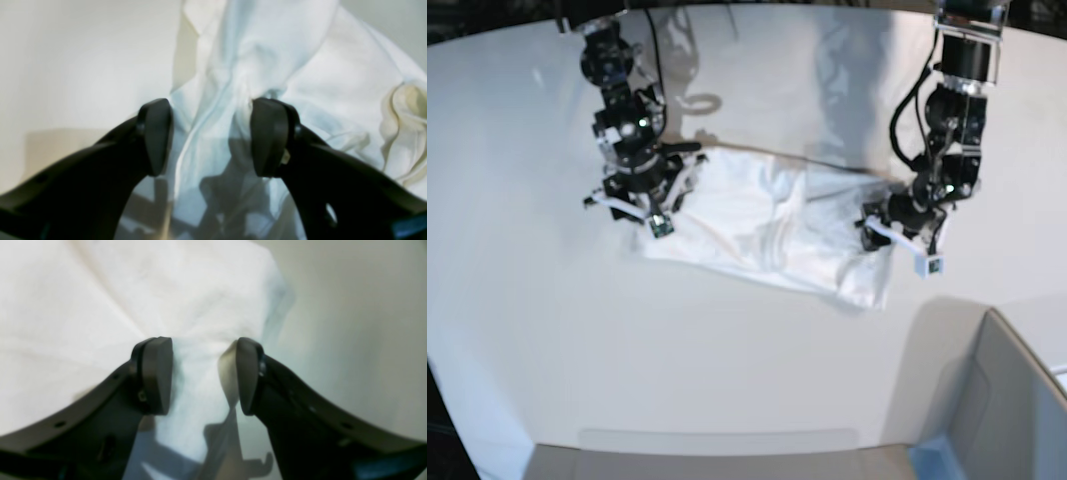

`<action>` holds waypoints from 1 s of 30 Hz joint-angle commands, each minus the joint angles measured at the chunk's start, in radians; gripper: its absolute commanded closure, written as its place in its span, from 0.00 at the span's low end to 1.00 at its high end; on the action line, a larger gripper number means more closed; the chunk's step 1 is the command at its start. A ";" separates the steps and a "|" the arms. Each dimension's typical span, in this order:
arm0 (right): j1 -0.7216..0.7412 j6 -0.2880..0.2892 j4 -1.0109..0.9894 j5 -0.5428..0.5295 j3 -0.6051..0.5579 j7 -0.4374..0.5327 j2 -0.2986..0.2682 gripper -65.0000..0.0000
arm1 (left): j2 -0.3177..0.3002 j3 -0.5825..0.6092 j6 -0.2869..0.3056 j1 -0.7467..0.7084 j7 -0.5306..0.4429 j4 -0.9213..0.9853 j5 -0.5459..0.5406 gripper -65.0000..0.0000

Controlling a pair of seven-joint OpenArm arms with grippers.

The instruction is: Layout the t-shirt on the table in an organized manner, then fold the t-shirt properly

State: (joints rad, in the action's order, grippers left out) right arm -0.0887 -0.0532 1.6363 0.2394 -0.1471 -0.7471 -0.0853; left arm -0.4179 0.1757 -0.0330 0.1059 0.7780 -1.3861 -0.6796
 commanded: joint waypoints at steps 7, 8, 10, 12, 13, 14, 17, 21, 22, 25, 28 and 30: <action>0.005 0.000 0.006 0.013 0.002 -0.028 -0.001 0.53 | -0.009 -0.002 -0.009 -0.004 0.044 0.009 -0.005 0.76; 0.007 0.000 0.006 0.013 -0.001 -0.028 0.000 0.53 | -0.009 -0.003 -0.009 -0.004 0.050 0.011 -0.005 0.86; 0.008 0.000 0.006 0.013 -0.004 -0.028 0.000 0.53 | -0.009 0.005 -0.009 -0.002 0.074 0.021 -0.007 0.97; 0.008 0.000 0.003 0.011 -0.004 -0.028 0.002 0.53 | -0.009 -0.011 -0.008 -0.001 0.111 -0.008 -0.007 0.96; 0.010 0.000 -0.005 0.011 -0.006 -0.027 0.003 0.53 | -0.011 -0.028 -0.008 -0.001 0.123 -0.031 -0.007 0.96; 0.011 0.000 -0.011 0.011 -0.006 -0.025 0.003 0.53 | -0.011 -0.051 -0.008 -0.004 0.131 -0.057 -0.007 0.96; 0.023 0.000 -0.044 0.011 -0.006 -0.025 0.009 0.53 | -0.011 -0.121 -0.008 -0.011 0.136 -0.163 -0.009 0.96; 0.025 0.000 -0.060 0.011 -0.006 -0.024 0.020 0.53 | -0.011 -0.158 -0.008 -0.035 0.143 -0.275 -0.009 0.96; 0.025 0.000 -0.064 0.011 -0.006 -0.024 0.023 0.53 | -0.011 -0.163 -0.008 -0.041 0.159 -0.307 -0.009 0.96; 0.039 0.000 -0.080 0.011 -0.016 -0.024 0.028 0.53 | -0.006 -0.161 -0.008 -0.039 0.219 -0.413 -0.010 0.96; 0.051 0.000 -0.094 0.011 -0.070 -0.024 0.029 0.53 | -0.005 -0.160 -0.008 -0.039 0.262 -0.508 -0.010 0.96; 0.053 0.000 -0.095 0.011 -0.098 -0.024 0.032 0.53 | -0.005 -0.160 -0.008 -0.036 0.294 -0.554 -0.010 0.96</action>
State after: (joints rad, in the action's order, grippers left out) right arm -0.0303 -0.0814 1.5482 0.2707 -0.2367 -0.7170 -0.0578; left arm -0.4129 0.0223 -0.0437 0.0563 1.0851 -1.9236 -0.6918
